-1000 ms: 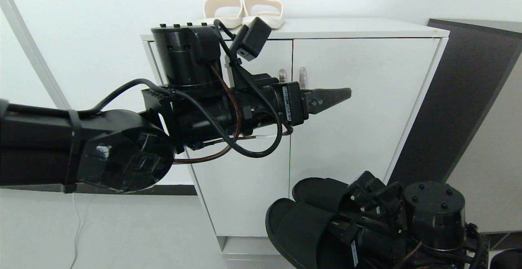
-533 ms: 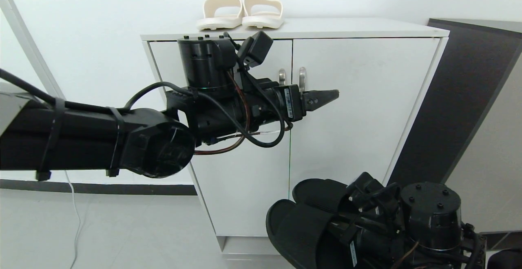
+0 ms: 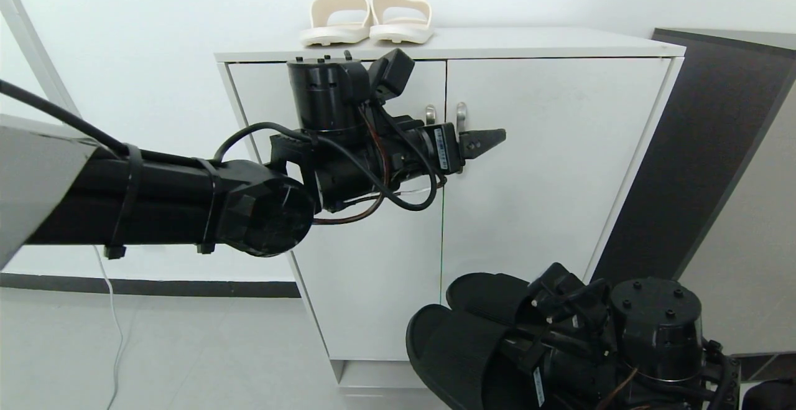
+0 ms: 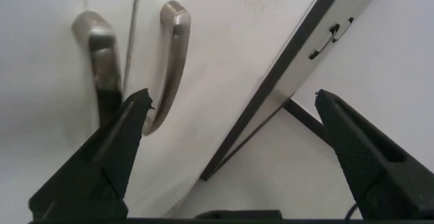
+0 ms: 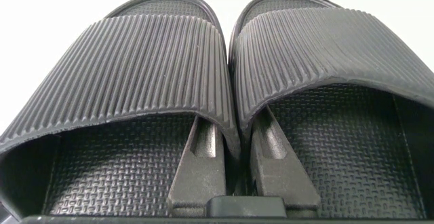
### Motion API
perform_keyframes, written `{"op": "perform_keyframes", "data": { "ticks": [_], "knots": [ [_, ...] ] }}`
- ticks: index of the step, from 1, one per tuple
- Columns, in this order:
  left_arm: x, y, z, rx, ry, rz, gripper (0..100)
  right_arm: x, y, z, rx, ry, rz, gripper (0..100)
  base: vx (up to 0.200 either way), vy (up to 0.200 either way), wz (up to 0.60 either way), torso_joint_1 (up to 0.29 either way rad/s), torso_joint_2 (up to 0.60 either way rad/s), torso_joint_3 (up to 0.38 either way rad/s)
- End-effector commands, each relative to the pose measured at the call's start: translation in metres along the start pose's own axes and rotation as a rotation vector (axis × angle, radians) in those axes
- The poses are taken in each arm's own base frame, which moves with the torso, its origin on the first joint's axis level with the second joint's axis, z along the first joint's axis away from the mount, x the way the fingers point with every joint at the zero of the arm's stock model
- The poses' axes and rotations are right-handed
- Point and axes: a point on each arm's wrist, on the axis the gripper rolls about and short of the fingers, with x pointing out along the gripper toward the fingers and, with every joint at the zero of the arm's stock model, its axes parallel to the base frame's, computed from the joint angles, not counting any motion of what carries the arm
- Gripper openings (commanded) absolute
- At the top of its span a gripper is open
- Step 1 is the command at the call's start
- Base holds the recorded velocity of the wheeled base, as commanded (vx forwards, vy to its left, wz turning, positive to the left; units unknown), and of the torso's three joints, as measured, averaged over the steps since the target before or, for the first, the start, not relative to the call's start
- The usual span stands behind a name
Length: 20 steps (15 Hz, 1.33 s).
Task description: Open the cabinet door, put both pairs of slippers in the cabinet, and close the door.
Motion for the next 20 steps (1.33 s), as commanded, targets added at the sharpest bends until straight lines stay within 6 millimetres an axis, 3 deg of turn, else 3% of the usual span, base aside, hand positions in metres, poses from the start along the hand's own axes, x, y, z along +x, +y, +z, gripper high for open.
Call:
{"op": "perform_keyframes", "data": {
  "ticks": [1, 6, 7, 14, 20],
  "knots": [
    [0.008, 0.004, -0.003, -0.002, 0.005, 0.006, 100, 0.0, 0.0, 0.0, 0.0, 0.001, -0.001, 0, 0.0, 0.0, 0.0, 0.0, 0.0, 0.0],
    [0.016, 0.006, -0.003, -0.022, 0.017, 0.007, 100, 0.0, 0.0, 0.0, 0.0, 0.001, -0.001, 0, 0.0, 0.0, 0.0, 0.0, 0.0, 0.0],
    [0.017, 0.006, -0.003, -0.035, 0.018, 0.005, 0, 0.0, 0.0, -0.001, 0.0, 0.003, -0.002, 0, 0.0, 0.0, 0.0, 0.0, 0.0, 0.0],
    [0.009, 0.003, -0.005, -0.04, 0.032, 0.005, 0, -0.004, 0.001, -0.005, 0.001, 0.02, 0.016, 0, 0.0, 0.0, 0.0, 0.0, 0.0, 0.0],
    [-0.028, -0.035, -0.014, -0.037, 0.046, -0.071, 0, -0.019, 0.007, -0.01, -0.02, 0.036, 0.146, 0, 0.0, 0.0, 0.0, 0.0, 0.0, 0.0]
  ]
}}
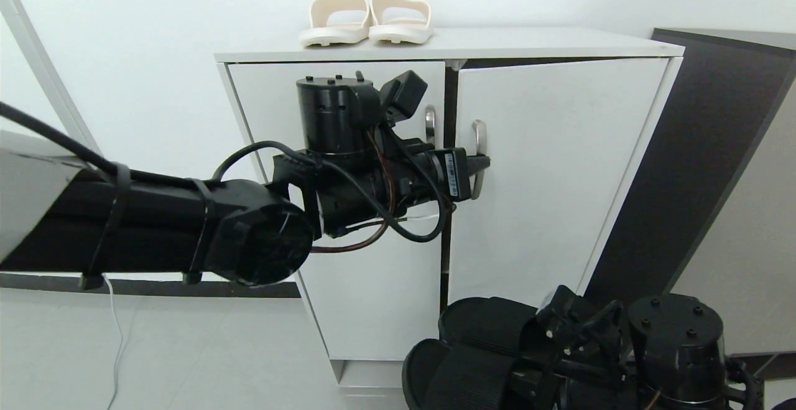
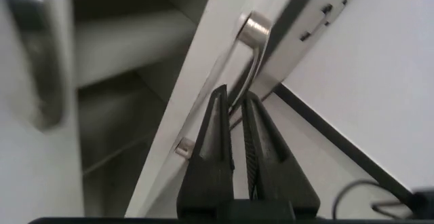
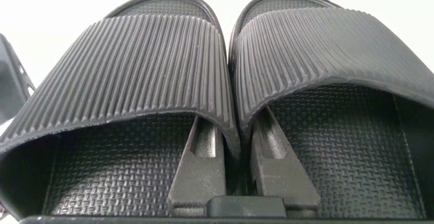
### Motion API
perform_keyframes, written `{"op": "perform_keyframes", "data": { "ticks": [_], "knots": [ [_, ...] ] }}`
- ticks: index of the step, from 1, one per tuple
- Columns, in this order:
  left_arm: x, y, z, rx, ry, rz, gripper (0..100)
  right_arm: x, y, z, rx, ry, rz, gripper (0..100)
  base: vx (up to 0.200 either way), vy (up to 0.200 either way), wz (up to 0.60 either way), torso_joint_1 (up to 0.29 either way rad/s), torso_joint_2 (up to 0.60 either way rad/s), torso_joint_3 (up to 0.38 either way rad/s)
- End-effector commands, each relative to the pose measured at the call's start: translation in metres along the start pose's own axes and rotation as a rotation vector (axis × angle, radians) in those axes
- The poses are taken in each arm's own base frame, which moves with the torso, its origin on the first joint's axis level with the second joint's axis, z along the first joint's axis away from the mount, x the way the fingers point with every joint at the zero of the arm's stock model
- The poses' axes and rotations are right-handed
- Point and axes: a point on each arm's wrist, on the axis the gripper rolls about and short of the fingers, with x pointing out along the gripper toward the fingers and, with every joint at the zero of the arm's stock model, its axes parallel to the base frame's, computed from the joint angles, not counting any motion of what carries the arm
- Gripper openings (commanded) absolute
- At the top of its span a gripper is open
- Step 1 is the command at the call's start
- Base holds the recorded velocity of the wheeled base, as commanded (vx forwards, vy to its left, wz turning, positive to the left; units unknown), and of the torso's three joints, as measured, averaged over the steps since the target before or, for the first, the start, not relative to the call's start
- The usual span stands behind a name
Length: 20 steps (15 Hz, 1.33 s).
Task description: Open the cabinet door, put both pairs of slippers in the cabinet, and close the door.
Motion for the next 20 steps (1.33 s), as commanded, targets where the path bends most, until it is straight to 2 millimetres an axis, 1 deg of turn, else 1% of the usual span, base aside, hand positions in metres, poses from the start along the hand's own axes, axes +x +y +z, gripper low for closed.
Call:
{"op": "perform_keyframes", "data": {
  "ticks": [1, 2, 4, 6, 7, 9, 11, 13, 14, 15, 16, 20],
  "knots": [
    [-0.022, -0.023, 0.0, 0.013, -0.03, -0.048, 0, -0.003, 0.002, 0.0, -0.004, -0.004, 0.006, 0, 0.0, 0.0, 0.0, 0.0, 0.0, 0.0],
    [-0.029, -0.028, -0.003, 0.014, -0.031, -0.059, 0, -0.003, 0.004, 0.0, -0.006, -0.002, 0.012, 0, 0.0, 0.0, 0.0, 0.0, 0.0, 0.0],
    [-0.044, -0.032, -0.003, 0.016, -0.032, -0.056, 0, -0.005, 0.007, 0.0, -0.012, -0.004, 0.023, 0, 0.0, 0.0, 0.0, 0.0, 0.0, 0.0],
    [-0.052, -0.033, -0.002, 0.014, -0.044, -0.055, 0, -0.007, 0.011, 0.0, -0.018, -0.005, 0.039, 0, 0.0, 0.0, 0.0, 0.0, 0.0, 0.0],
    [-0.056, -0.025, -0.002, 0.016, -0.058, -0.032, 0, -0.007, 0.013, -0.001, -0.021, -0.003, 0.046, 0, 0.0, 0.0, 0.0, 0.0, 0.0, 0.0],
    [-0.056, -0.015, -0.001, 0.014, -0.071, -0.014, 0, -0.006, 0.014, -0.001, -0.022, 0.0, 0.047, 0, 0.0, 0.0, 0.0, 0.0, 0.0, 0.0],
    [-0.049, -0.006, -0.001, -0.001, -0.061, -0.021, 0, -0.007, 0.018, -0.002, -0.028, 0.003, 0.06, 0, 0.0, 0.0, 0.0, 0.0, 0.0, 0.0],
    [-0.038, 0.0, -0.002, -0.004, -0.059, -0.027, 0, -0.01, 0.025, -0.009, -0.036, 0.028, 0.084, 0, 0.0, 0.0, 0.0, 0.0, 0.0, 0.0],
    [-0.028, 0.003, -0.004, -0.004, -0.057, -0.026, 0, -0.011, 0.028, -0.012, -0.041, 0.04, 0.098, 0, 0.0, 0.0, 0.0, 0.0, 0.0, 0.0],
    [-0.024, 0.005, -0.004, -0.005, -0.056, -0.026, 0, -0.012, 0.029, -0.012, -0.043, 0.042, 0.102, 0, 0.0, 0.0, 0.0, 0.0, 0.0, 0.0],
    [-0.012, 0.009, -0.006, -0.006, -0.057, -0.027, 0, -0.014, 0.032, -0.016, -0.047, 0.057, 0.111, 0, 0.0, 0.0, 0.0, 0.0, 0.0, 0.0],
    [0.003, 0.016, -0.011, -0.018, -0.049, -0.023, 0, -0.019, 0.036, -0.025, -0.105, 0.092, 0.134, 0, 0.0, 0.0, 0.0, 0.0, 0.0, 0.0]
  ]
}}
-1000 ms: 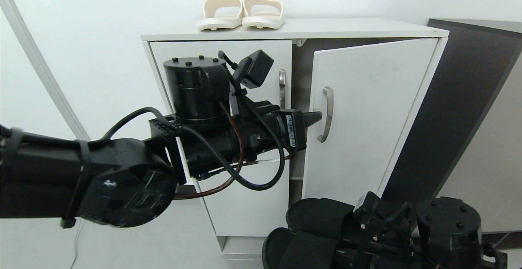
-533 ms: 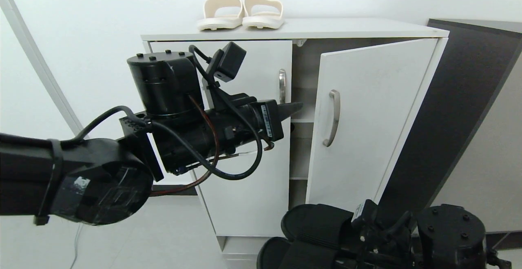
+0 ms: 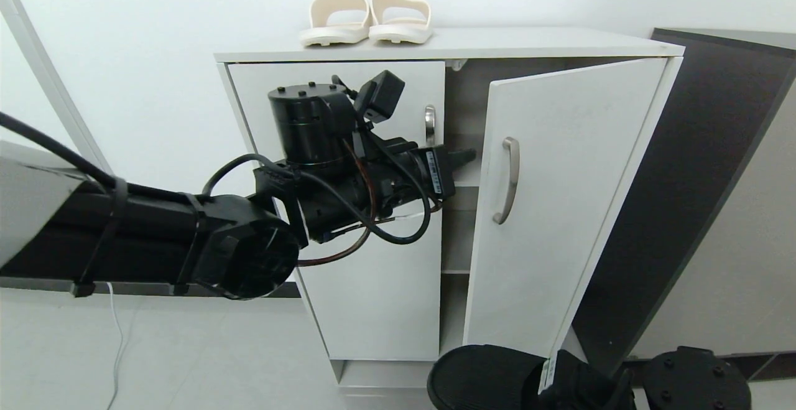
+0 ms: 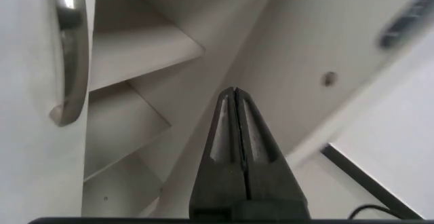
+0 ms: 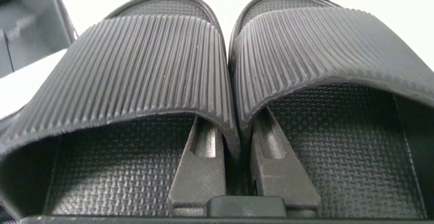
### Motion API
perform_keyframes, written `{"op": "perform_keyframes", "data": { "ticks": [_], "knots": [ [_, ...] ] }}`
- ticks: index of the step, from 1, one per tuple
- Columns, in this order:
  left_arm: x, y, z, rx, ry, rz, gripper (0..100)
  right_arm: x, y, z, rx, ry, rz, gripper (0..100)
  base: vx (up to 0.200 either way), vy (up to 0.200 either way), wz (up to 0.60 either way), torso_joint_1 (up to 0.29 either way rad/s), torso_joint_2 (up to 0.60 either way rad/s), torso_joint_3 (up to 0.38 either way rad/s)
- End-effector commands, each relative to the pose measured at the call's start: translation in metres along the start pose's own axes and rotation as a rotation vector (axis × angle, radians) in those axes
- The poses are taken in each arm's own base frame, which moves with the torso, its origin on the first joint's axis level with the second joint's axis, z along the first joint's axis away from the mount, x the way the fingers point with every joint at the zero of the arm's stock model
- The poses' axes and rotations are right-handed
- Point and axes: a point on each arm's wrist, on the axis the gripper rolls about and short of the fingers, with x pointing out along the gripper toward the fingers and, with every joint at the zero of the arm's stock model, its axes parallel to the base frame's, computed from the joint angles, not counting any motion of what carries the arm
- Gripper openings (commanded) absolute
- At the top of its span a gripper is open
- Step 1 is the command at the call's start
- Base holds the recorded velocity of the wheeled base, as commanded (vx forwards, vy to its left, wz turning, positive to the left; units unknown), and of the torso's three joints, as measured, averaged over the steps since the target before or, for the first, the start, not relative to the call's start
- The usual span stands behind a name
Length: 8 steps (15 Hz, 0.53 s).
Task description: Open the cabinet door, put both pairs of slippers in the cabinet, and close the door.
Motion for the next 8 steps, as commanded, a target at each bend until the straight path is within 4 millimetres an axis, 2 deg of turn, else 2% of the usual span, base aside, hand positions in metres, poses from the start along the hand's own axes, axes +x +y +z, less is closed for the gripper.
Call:
{"op": "perform_keyframes", "data": {
  "ticks": [1, 6, 8],
  "knots": [
    [0.01, 0.008, -0.009, -0.02, 0.019, 0.01, 0, 0.0, 0.004, -0.003, -0.008, 0.014, 0.018, 0, 0.0, 0.0, 0.0, 0.0, 0.0, 0.0],
    [0.017, 0.014, -0.011, -0.057, 0.005, 0.023, 0, -0.002, 0.008, -0.008, -0.015, 0.036, 0.032, 0, -0.2, 0.0, 0.0, 0.0, 0.0, 0.002],
    [0.022, -0.009, -0.025, -0.03, 0.02, -0.044, 0, -0.002, 0.009, -0.009, -0.032, 0.037, 0.038, 0, -0.2, 0.0, 0.0, 0.005, 0.0, 0.0]
  ]
}}
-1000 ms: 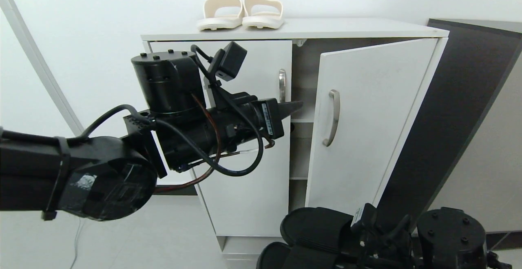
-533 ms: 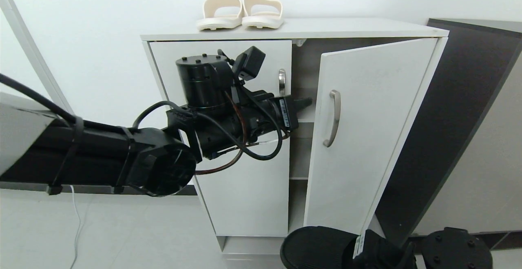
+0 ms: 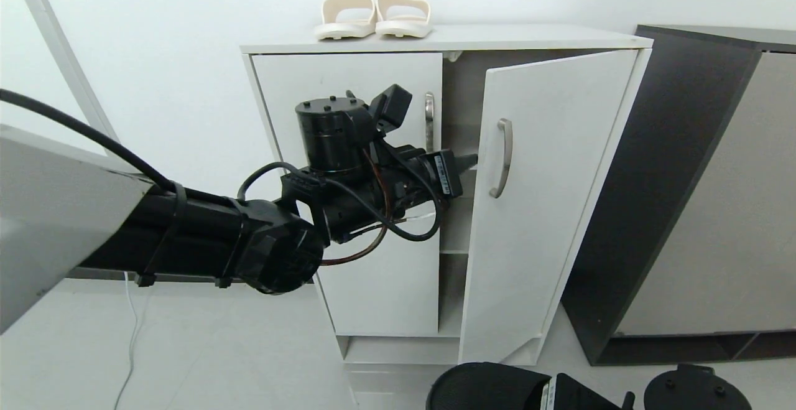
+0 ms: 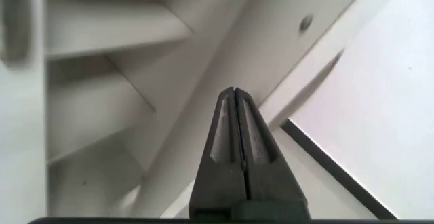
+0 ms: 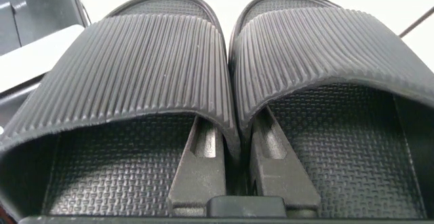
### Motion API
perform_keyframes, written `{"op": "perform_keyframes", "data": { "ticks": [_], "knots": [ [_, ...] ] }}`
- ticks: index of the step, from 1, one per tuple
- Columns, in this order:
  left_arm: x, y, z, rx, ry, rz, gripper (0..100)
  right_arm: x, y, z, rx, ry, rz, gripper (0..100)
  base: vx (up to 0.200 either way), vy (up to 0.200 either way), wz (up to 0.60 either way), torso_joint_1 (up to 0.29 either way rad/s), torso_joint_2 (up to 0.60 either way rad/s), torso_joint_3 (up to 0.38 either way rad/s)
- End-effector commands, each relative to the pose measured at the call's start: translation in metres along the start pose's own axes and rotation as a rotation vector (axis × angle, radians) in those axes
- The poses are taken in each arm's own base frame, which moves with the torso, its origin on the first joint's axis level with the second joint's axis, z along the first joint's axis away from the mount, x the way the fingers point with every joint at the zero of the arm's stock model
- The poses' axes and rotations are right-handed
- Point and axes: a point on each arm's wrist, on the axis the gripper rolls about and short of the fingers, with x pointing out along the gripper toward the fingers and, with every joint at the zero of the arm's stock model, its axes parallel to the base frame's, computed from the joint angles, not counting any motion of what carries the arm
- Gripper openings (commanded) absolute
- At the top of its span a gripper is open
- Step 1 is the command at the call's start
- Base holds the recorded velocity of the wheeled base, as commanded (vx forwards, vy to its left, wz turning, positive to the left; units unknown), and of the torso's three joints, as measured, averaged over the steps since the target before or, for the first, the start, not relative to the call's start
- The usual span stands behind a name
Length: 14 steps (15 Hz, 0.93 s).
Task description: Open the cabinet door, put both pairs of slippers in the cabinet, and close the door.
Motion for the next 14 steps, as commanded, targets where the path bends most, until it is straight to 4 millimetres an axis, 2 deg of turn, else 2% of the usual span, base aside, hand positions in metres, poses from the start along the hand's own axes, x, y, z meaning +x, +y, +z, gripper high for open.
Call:
{"op": "perform_keyframes", "data": {
  "ticks": [1, 2, 3, 5, 8, 9, 11, 12, 13, 14],
  "knots": [
    [0.007, -0.03, -0.022, 0.026, 0.038, -0.086, 0, 0.0, 0.001, -0.001, -0.01, 0.006, 0.006, 0, -0.2, 0.0, 0.0, 0.007, 0.0, 0.002],
    [0.008, -0.04, -0.026, 0.033, 0.04, -0.115, 0, 0.0, 0.001, -0.001, -0.01, 0.006, 0.008, 0, -0.2, 0.0, 0.0, 0.002, 0.0, 0.007],
    [0.007, -0.042, -0.023, 0.034, 0.031, -0.123, 0, 0.0, 0.001, -0.001, -0.01, 0.006, 0.008, 0, -0.2, 0.0, 0.0, 0.007, 0.0, 0.002],
    [0.007, -0.039, -0.022, 0.031, 0.025, -0.112, 0, 0.001, 0.001, -0.001, -0.011, 0.005, 0.008, 0, 0.0, 0.0, 0.0, 0.0, 0.0, 0.0],
    [-0.001, -0.011, -0.007, 0.049, -0.046, -0.015, 0, 0.003, -0.002, 0.003, -0.002, -0.009, -0.011, 0, 0.0, 0.0, 0.0, 0.0, 0.0, 0.0],
    [-0.006, -0.005, 0.0, 0.056, -0.088, 0.047, 0, 0.008, -0.011, 0.006, 0.018, -0.018, -0.046, 0, 0.0, 0.0, 0.0, 0.0, 0.0, 0.0],
    [-0.025, 0.014, 0.015, 0.116, -0.187, 0.258, 0, 0.02, -0.043, 0.013, 0.074, -0.028, -0.266, 0, 0.0, 0.0, 0.0, 0.0, 0.0, 0.0],
    [-0.045, 0.027, 0.023, 0.194, -0.206, 0.388, 0, 0.027, -0.055, 0.017, 0.136, -0.041, -0.417, 0, 0.0, 0.0, 0.0, 0.0, 0.0, 0.0],
    [-0.066, 0.031, 0.025, 0.238, -0.198, 0.466, 0, 0.034, -0.062, 0.023, 0.2, -0.073, -0.516, 0, 0.0, 0.0, 0.0, 0.0, 0.0, 0.0],
    [-0.097, 0.027, 0.026, 0.268, -0.189, 0.519, 0, 0.04, -0.07, 0.029, 0.257, -0.11, -0.621, 0, 0.0, 0.0, 0.0, 0.0, 0.0, 0.0]
  ]
}}
